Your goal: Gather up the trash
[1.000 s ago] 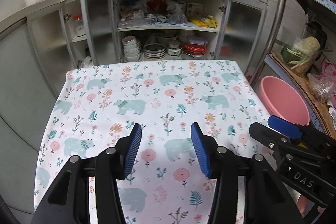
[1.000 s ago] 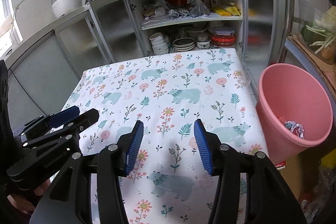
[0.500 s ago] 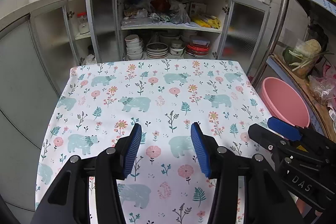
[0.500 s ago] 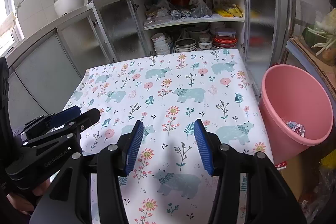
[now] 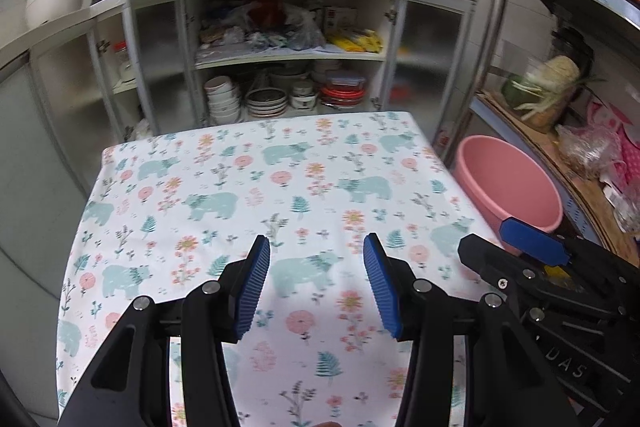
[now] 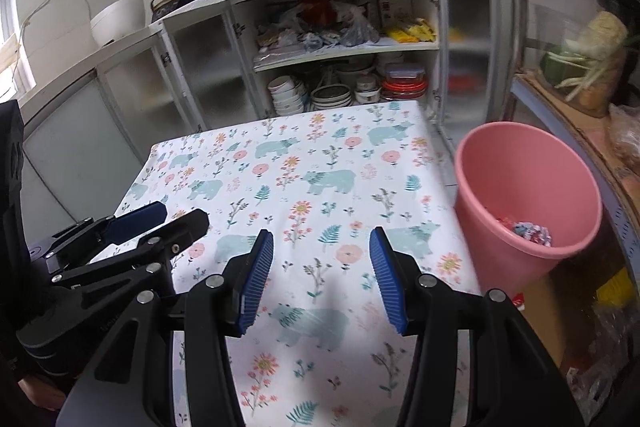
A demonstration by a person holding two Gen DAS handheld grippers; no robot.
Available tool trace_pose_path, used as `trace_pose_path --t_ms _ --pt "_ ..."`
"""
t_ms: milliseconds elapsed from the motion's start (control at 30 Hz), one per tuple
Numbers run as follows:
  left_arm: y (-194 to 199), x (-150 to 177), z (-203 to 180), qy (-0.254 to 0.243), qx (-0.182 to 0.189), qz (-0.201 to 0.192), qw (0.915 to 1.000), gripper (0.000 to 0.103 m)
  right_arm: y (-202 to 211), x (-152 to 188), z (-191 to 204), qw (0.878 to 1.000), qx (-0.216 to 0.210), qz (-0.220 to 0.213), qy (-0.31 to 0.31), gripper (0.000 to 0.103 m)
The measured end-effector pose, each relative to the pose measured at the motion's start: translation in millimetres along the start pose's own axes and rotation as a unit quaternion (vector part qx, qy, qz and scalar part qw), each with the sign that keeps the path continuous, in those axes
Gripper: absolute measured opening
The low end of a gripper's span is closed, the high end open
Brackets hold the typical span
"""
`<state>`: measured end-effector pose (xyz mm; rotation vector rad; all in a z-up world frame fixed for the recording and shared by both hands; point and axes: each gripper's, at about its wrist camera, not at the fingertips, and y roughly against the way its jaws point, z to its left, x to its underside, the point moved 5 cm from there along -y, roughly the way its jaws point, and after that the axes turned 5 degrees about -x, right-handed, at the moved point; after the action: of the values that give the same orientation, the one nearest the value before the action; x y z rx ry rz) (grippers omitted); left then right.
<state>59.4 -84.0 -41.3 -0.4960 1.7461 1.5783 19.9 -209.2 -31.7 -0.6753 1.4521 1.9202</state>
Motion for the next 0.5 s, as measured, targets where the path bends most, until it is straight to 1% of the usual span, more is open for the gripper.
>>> trace_pose_path --t_ms 233,500 --pt "5.4 -0.3 -41.0 -0.039 0.032 -0.011 0.9987 0.048 26.9 12.0 -29.8 0.998 0.040 -0.020 -0.036 0.051" --pt "8.3 6.1 -82.9 -0.073 0.064 -0.019 0.9951 0.048 53.3 28.0 -63.4 0.992 0.092 -0.046 -0.077 0.052"
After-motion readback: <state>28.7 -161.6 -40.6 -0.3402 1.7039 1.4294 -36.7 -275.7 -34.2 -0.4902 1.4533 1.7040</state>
